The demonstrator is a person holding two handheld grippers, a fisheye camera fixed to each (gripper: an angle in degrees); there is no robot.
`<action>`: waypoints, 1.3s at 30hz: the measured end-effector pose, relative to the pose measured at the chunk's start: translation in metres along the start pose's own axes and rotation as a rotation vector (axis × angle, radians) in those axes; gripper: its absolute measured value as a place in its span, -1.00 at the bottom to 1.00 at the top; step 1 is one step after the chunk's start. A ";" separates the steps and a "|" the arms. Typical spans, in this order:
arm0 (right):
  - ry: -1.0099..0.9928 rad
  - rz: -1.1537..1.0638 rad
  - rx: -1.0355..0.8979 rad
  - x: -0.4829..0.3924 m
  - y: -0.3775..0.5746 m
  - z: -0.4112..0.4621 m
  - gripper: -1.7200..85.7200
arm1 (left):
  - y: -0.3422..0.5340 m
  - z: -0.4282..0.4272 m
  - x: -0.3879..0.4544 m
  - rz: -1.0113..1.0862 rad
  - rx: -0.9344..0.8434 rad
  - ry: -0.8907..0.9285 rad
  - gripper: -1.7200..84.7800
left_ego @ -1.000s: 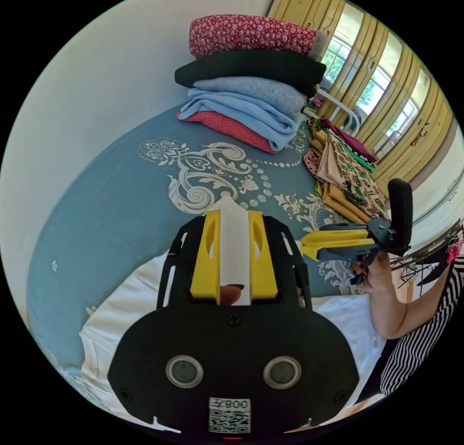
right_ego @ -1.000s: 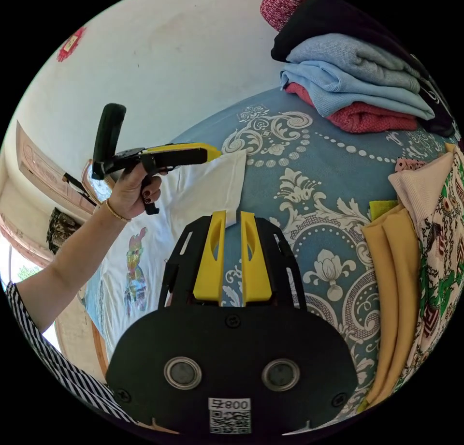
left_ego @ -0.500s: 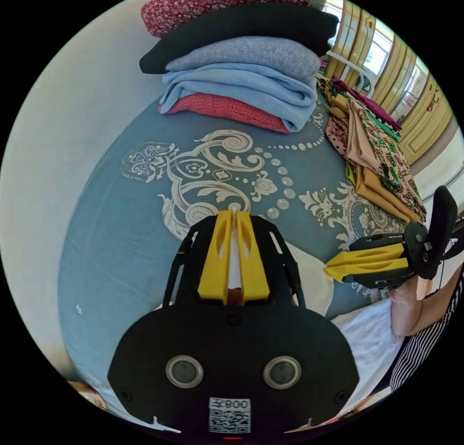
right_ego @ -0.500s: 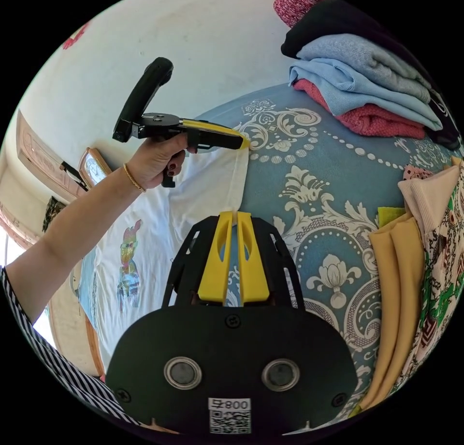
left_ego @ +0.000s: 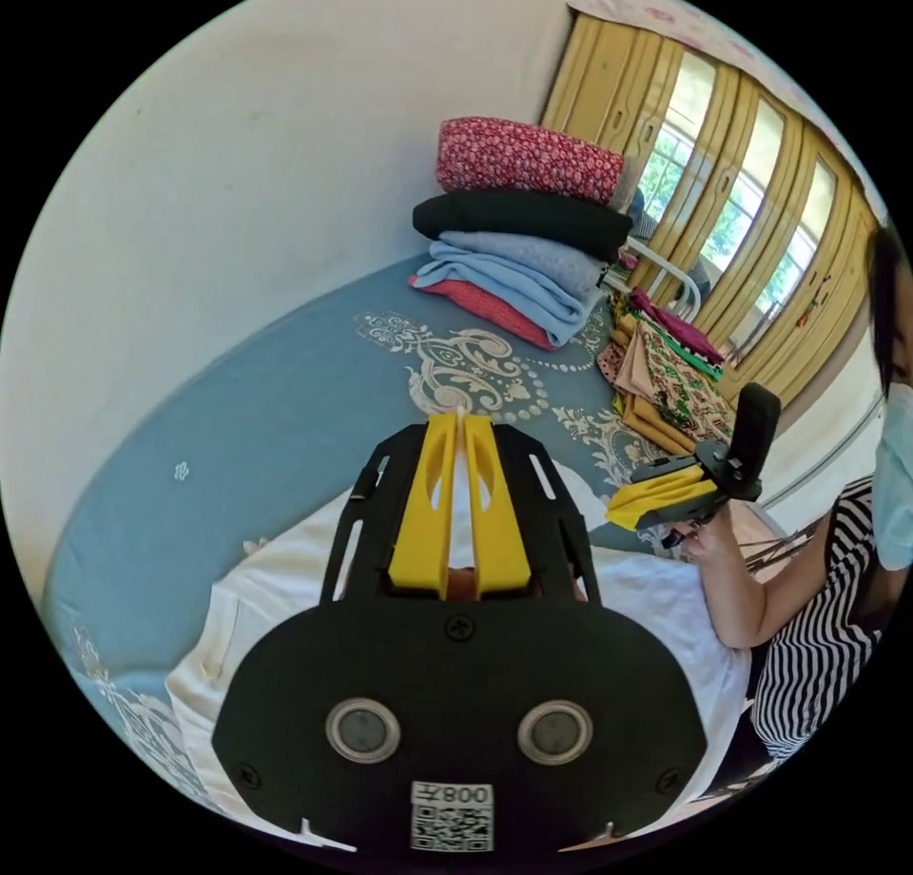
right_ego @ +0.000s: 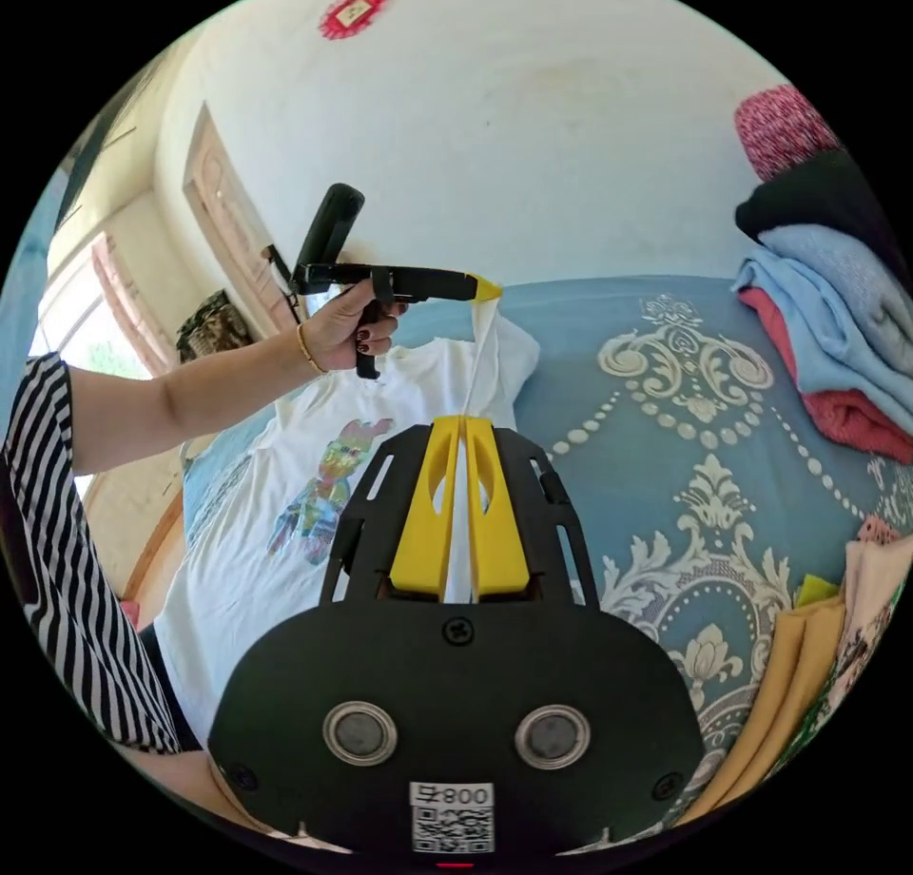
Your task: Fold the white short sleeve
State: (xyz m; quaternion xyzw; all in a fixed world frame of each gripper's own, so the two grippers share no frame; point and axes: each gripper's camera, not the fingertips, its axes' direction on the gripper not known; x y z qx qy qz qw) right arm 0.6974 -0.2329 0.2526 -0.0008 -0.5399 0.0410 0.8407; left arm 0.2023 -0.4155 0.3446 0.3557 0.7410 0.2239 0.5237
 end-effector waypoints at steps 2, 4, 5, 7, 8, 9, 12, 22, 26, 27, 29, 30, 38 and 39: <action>-0.064 -0.077 -0.029 -0.015 0.001 -0.001 -0.95 | 0.024 -0.009 -0.020 -0.047 -0.010 0.008 -0.92; -0.094 -0.128 -0.084 -0.025 0.002 0.003 -0.95 | 0.041 -0.013 -0.033 -0.083 -0.016 0.007 -0.92; -0.108 -0.149 -0.124 -0.031 0.003 0.007 -0.95 | 0.050 -0.014 -0.042 -0.107 -0.022 0.023 -0.92; -0.124 -0.177 -0.178 -0.038 0.004 0.013 -0.95 | 0.062 -0.014 -0.052 -0.129 -0.032 0.015 -0.92; -0.129 -0.193 -0.212 -0.044 0.005 0.017 -0.95 | 0.068 -0.013 -0.058 -0.141 -0.044 0.008 -0.92; -0.130 -0.200 -0.227 -0.046 0.005 0.019 -0.95 | 0.070 -0.011 -0.061 -0.147 -0.054 0.009 -0.92; -0.129 -0.240 -0.282 -0.059 0.007 0.024 -0.95 | 0.080 -0.002 -0.072 -0.161 -0.100 -0.015 -0.91; -0.176 -0.315 -0.460 -0.085 0.010 0.045 -0.95 | 0.091 0.000 -0.091 -0.213 -0.114 -0.091 -0.83; -0.183 -0.259 -0.340 -0.074 0.006 0.014 -0.95 | 0.079 -0.005 -0.070 -0.144 -0.041 -0.038 -0.83; -0.167 -0.241 -0.315 -0.071 0.005 0.008 -0.95 | 0.077 -0.002 -0.065 -0.123 -0.058 -0.021 -0.84; -0.092 -0.152 -0.232 -0.057 0.005 -0.008 -0.96 | 0.076 0.020 -0.048 -0.043 -0.203 -0.062 -0.87; -0.080 -0.132 -0.227 -0.054 0.005 -0.009 -0.96 | 0.078 0.025 -0.045 -0.037 -0.234 -0.102 -0.88; 0.003 -0.066 -0.370 -0.053 -0.005 0.018 -0.95 | 0.067 0.019 -0.045 -0.090 -0.181 -0.123 -0.87; 0.016 -0.055 -0.347 -0.051 -0.005 0.014 -0.95 | 0.062 0.018 -0.045 -0.086 -0.171 -0.125 -0.85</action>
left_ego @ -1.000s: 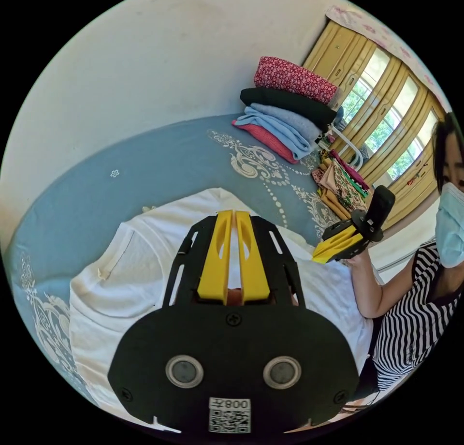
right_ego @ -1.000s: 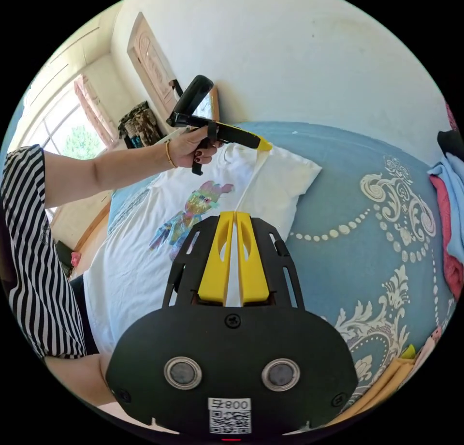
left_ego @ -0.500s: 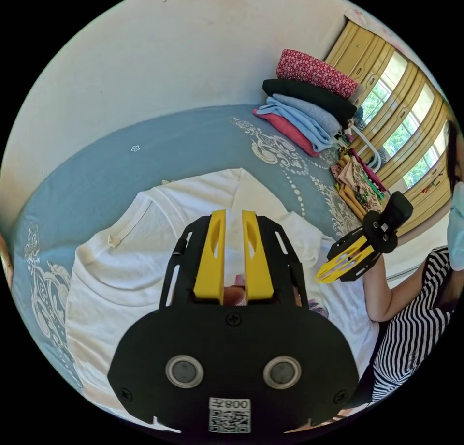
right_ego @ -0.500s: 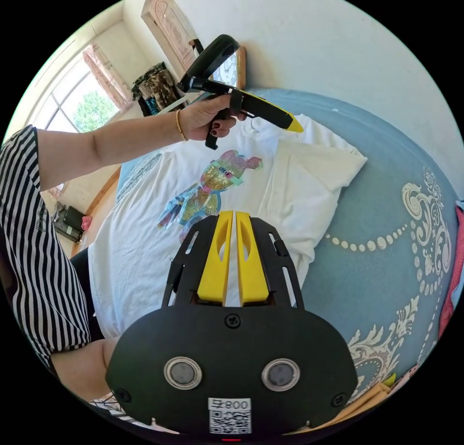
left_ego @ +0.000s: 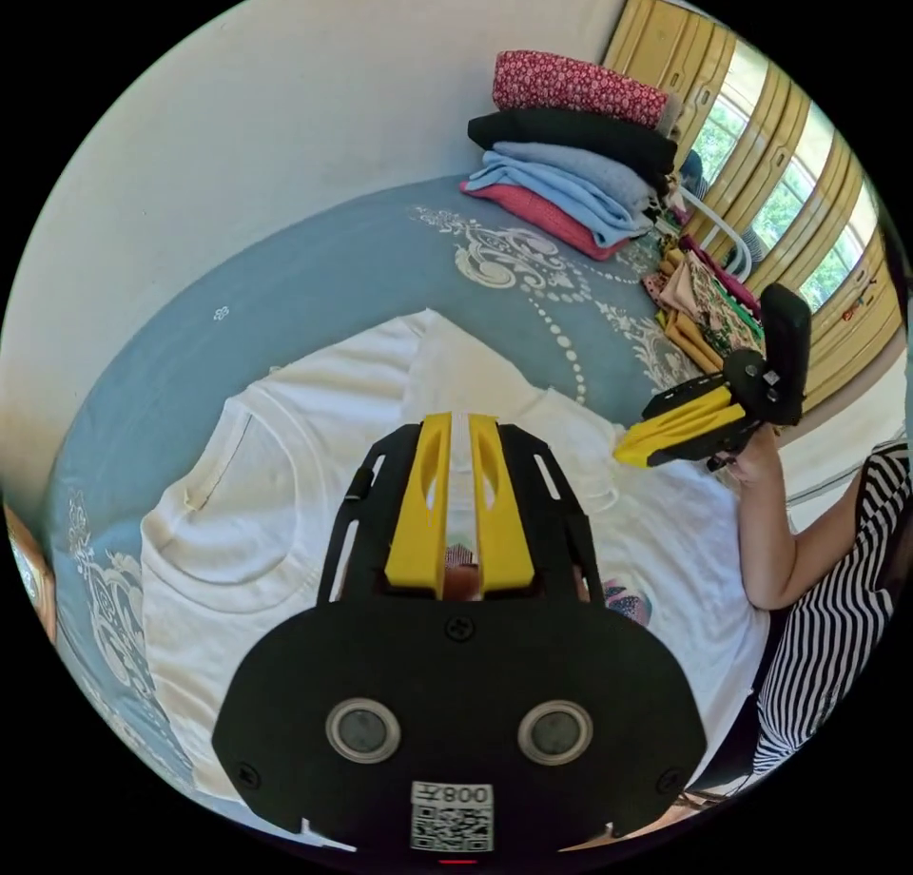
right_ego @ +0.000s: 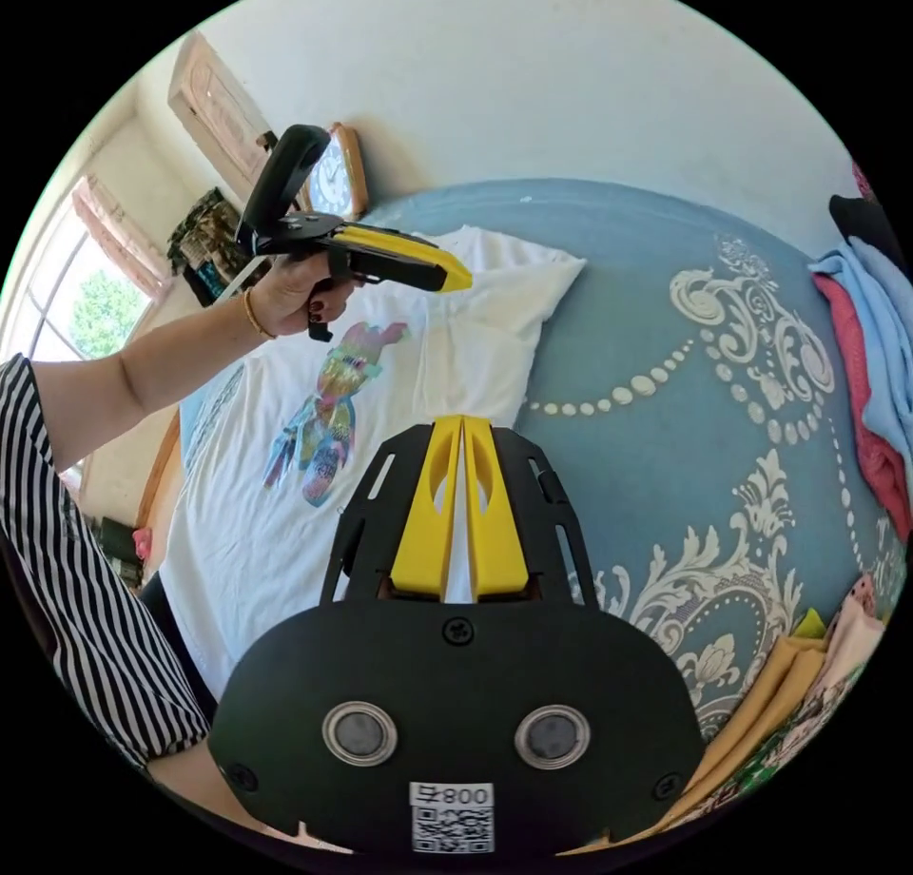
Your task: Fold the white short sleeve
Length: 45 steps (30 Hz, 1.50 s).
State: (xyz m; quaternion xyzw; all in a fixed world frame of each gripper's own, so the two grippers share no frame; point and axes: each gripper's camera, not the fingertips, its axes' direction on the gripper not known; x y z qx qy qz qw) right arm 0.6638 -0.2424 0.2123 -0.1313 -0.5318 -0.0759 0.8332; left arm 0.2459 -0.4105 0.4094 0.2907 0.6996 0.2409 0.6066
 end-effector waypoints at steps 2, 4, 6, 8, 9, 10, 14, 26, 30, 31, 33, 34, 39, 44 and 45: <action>0.038 0.039 0.057 0.007 0.003 -0.010 -0.94 | -0.021 -0.002 0.002 -0.005 0.029 0.009 -0.80; 0.060 0.062 0.086 0.010 0.004 -0.014 -0.92 | -0.038 0.003 0.000 -0.019 0.023 0.012 -0.78; 0.072 0.084 0.091 0.014 0.002 -0.014 -0.89 | -0.054 0.014 -0.003 -0.034 -0.011 0.001 -0.77; 0.071 0.103 0.048 0.018 -0.004 -0.005 -0.85 | -0.069 0.028 -0.008 -0.071 -0.069 -0.012 -0.77; 0.072 0.107 0.037 0.019 -0.005 -0.003 -0.85 | -0.072 0.031 -0.009 -0.076 -0.080 -0.004 -0.77; 0.070 0.109 0.023 0.021 -0.008 0.001 -0.85 | -0.077 0.034 -0.008 -0.078 -0.090 0.009 -0.78; 0.069 0.086 -0.012 0.020 -0.018 0.008 -0.90 | -0.086 0.027 0.005 -0.064 -0.092 -0.015 -0.90; 0.021 0.166 -0.001 0.050 -0.030 0.009 -0.94 | -0.092 -0.025 0.017 -0.216 0.081 0.049 -0.94; -0.024 0.185 -0.001 0.063 -0.034 0.013 -0.95 | -0.099 -0.024 0.031 -0.211 0.020 0.029 -0.92; -0.020 0.190 0.003 0.066 -0.036 0.013 -0.95 | -0.101 -0.028 0.036 -0.209 0.015 0.026 -0.91; -0.014 0.191 0.015 0.069 -0.037 0.013 -0.95 | -0.101 -0.041 0.044 -0.204 0.039 0.024 -0.89; 0.002 0.202 0.036 0.072 -0.037 0.010 -0.95 | -0.101 -0.052 0.048 -0.207 0.061 0.027 -0.87; 0.015 0.207 0.160 0.081 -0.036 -0.002 -0.96 | -0.092 -0.096 0.075 -0.203 0.128 0.029 -0.83; -0.071 0.081 0.122 0.079 -0.056 0.019 -0.96 | -0.091 -0.130 0.115 -0.129 0.141 -0.036 -0.89; -0.056 0.090 0.093 0.080 -0.059 0.025 -0.96 | -0.092 -0.131 0.119 -0.119 0.131 -0.027 -0.90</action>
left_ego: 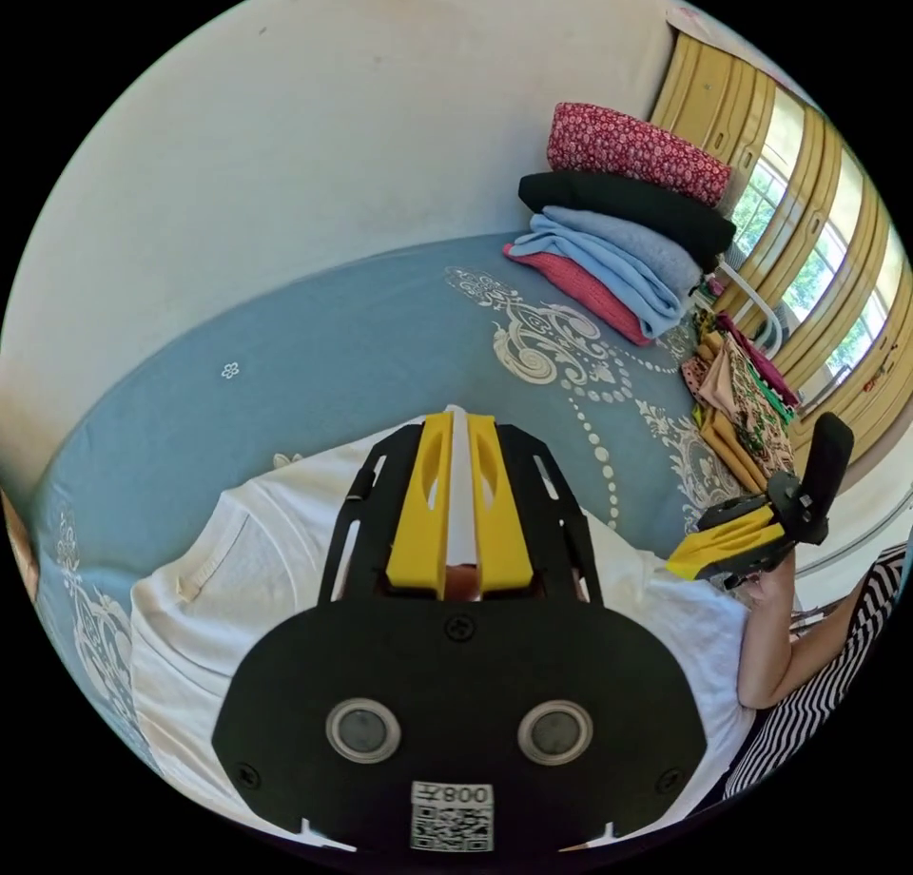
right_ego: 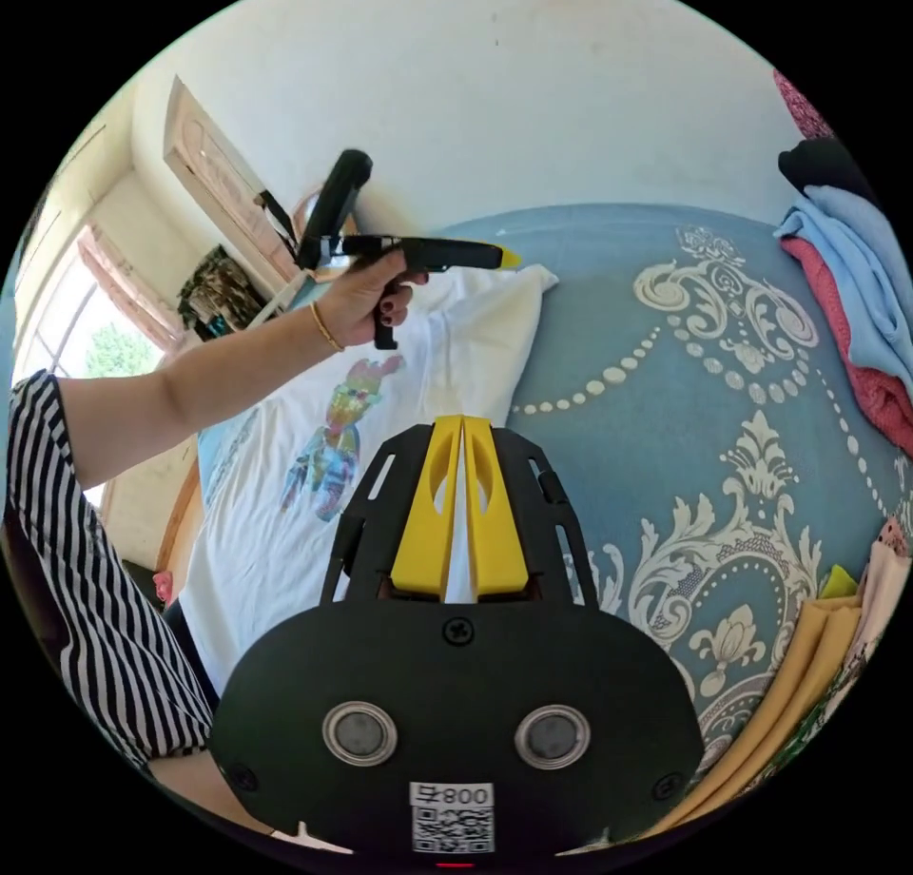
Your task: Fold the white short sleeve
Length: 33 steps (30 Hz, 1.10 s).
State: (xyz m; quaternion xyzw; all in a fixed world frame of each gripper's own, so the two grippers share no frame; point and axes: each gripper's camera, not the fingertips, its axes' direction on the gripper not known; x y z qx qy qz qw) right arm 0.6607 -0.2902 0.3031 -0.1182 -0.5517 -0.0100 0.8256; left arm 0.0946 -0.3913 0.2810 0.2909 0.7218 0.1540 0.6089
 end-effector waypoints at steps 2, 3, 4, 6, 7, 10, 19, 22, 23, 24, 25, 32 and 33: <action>0.055 0.030 -0.110 0.009 -0.008 0.024 -0.96 | -0.006 0.001 0.017 0.038 -0.080 -0.048 -0.92; 0.037 0.036 -0.109 0.011 -0.010 0.026 -0.96 | -0.007 0.003 0.021 0.048 -0.111 -0.082 -0.93; 0.027 0.046 -0.104 0.016 -0.012 0.029 -0.96 | -0.009 0.005 0.027 0.047 -0.174 -0.129 -0.94; 0.019 0.047 -0.099 0.023 -0.014 0.033 -0.96 | -0.011 -0.013 0.034 0.036 -0.141 -0.122 -0.94; 0.021 0.040 -0.088 0.025 -0.015 0.034 -0.96 | -0.011 -0.032 0.038 0.029 -0.101 -0.114 -0.95; 0.011 0.001 -0.026 0.028 -0.019 0.035 -0.96 | 0.000 -0.087 0.055 0.053 -0.016 -0.055 -0.95; 0.023 -0.065 -0.154 0.043 -0.041 0.092 -0.96 | 0.031 -0.167 0.072 0.006 -0.105 -0.053 -0.95; -0.006 -0.038 -0.127 0.058 -0.044 0.100 -0.96 | 0.044 -0.230 0.069 -0.062 0.010 -0.004 -0.93; -0.008 -0.032 -0.100 0.063 -0.045 0.101 -0.96 | 0.056 -0.257 0.068 -0.108 0.050 0.005 -0.92; -0.010 -0.031 -0.083 0.066 -0.045 0.101 -0.96 | 0.063 -0.270 0.066 -0.135 0.066 0.015 -0.92; -0.019 -0.027 -0.040 0.071 -0.045 0.100 -0.96 | 0.082 -0.300 0.062 -0.195 0.095 0.026 -0.90; -0.105 0.131 0.336 0.136 -0.032 0.095 -0.96 | 0.248 -0.487 0.025 -0.746 0.182 -0.277 -0.82; -0.143 0.168 0.379 0.147 -0.029 0.096 -0.96 | 0.262 -0.502 0.022 -0.804 0.195 -0.295 -0.82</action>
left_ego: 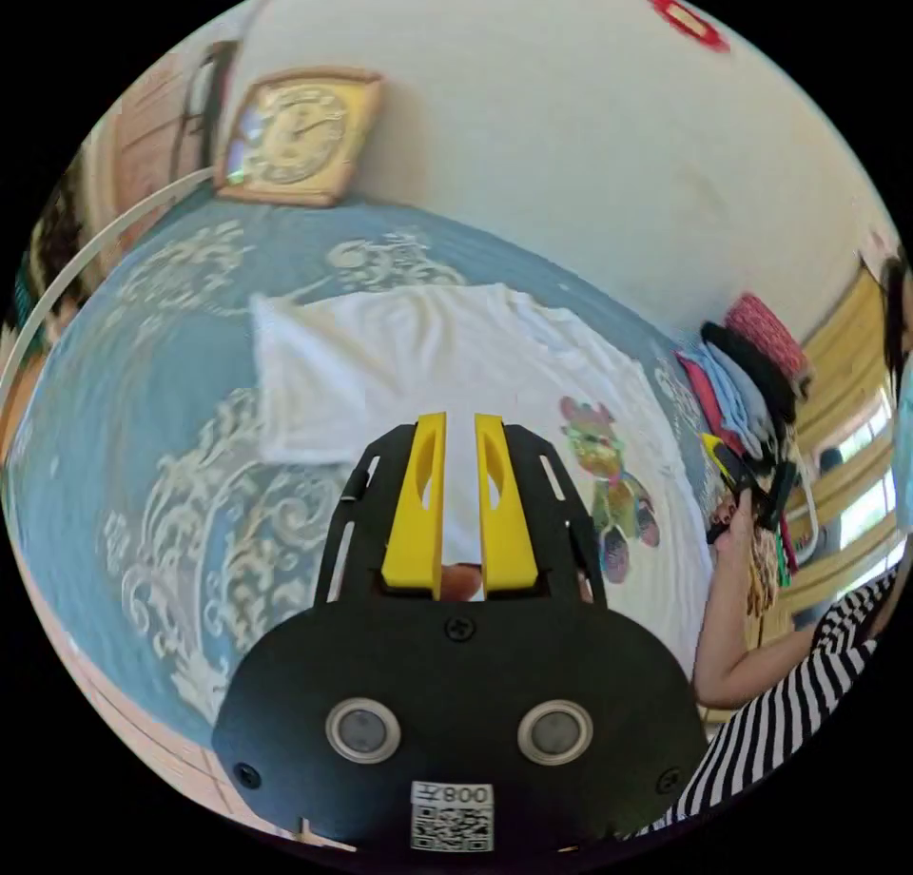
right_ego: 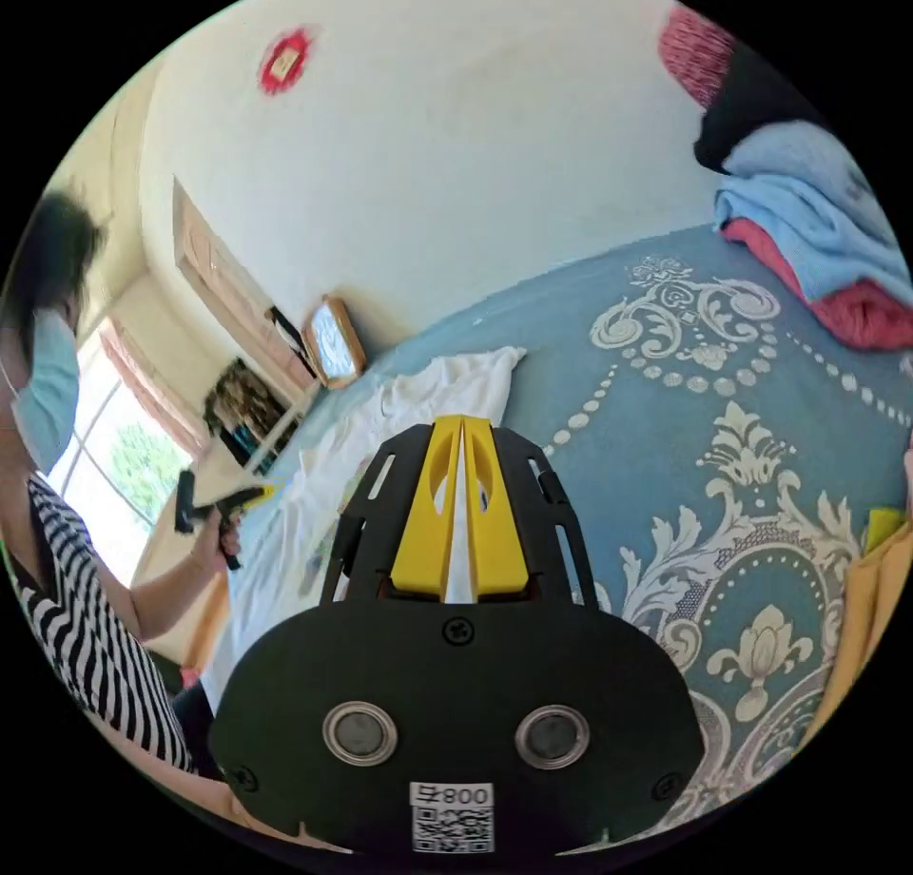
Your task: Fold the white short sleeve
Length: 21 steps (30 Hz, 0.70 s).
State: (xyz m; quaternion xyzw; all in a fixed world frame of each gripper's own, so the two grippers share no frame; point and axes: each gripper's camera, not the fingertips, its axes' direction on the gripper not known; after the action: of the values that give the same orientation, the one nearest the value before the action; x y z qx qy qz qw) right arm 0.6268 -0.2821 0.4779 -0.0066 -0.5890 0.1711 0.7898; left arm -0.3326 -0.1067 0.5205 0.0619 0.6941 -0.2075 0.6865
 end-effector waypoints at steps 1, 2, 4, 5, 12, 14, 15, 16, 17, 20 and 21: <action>-0.084 0.095 0.091 0.026 0.004 -0.002 -0.96 | 0.005 -0.023 -0.027 -0.093 0.015 -0.011 -0.81; -0.171 0.179 0.165 0.049 0.010 -0.003 -0.96 | 0.009 -0.042 -0.049 -0.165 0.023 -0.019 -0.80; -0.220 0.263 0.284 0.069 0.018 -0.006 -0.96 | 0.012 -0.063 -0.074 -0.246 0.025 -0.025 -0.79; -0.189 0.286 0.310 0.071 0.019 -0.005 -0.96 | 0.011 -0.073 -0.085 -0.277 0.023 -0.025 -0.78; -0.097 0.119 0.125 0.008 -0.030 0.079 -0.94 | -0.011 -0.114 -0.119 -0.356 0.016 0.077 -0.76; -0.121 0.004 -0.020 -0.030 -0.045 0.142 -0.92 | -0.019 -0.131 -0.127 -0.375 0.031 0.129 -0.78; -0.131 -0.024 -0.055 -0.042 -0.047 0.161 -0.92 | -0.021 -0.135 -0.129 -0.380 0.033 0.138 -0.78; -0.156 -0.092 -0.141 -0.065 -0.050 0.201 -0.90 | -0.024 -0.143 -0.133 -0.387 0.039 0.165 -0.80; -0.180 -0.153 -0.247 -0.089 -0.051 0.246 -0.88 | -0.027 -0.150 -0.137 -0.391 0.042 0.192 -0.82; -0.218 -0.299 -0.484 -0.151 -0.040 0.360 -0.84 | -0.030 -0.169 -0.145 -0.399 0.049 0.216 -0.88; -0.220 -0.323 -0.525 -0.162 -0.037 0.382 -0.83 | -0.030 -0.173 -0.147 -0.401 0.057 0.232 -0.88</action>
State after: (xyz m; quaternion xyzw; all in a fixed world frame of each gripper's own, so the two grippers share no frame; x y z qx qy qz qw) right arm 0.2397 -0.4348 0.4522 -0.0977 -0.6883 -0.1144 0.7097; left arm -0.4972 -0.0399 0.6656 -0.0344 0.7606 -0.3507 0.5453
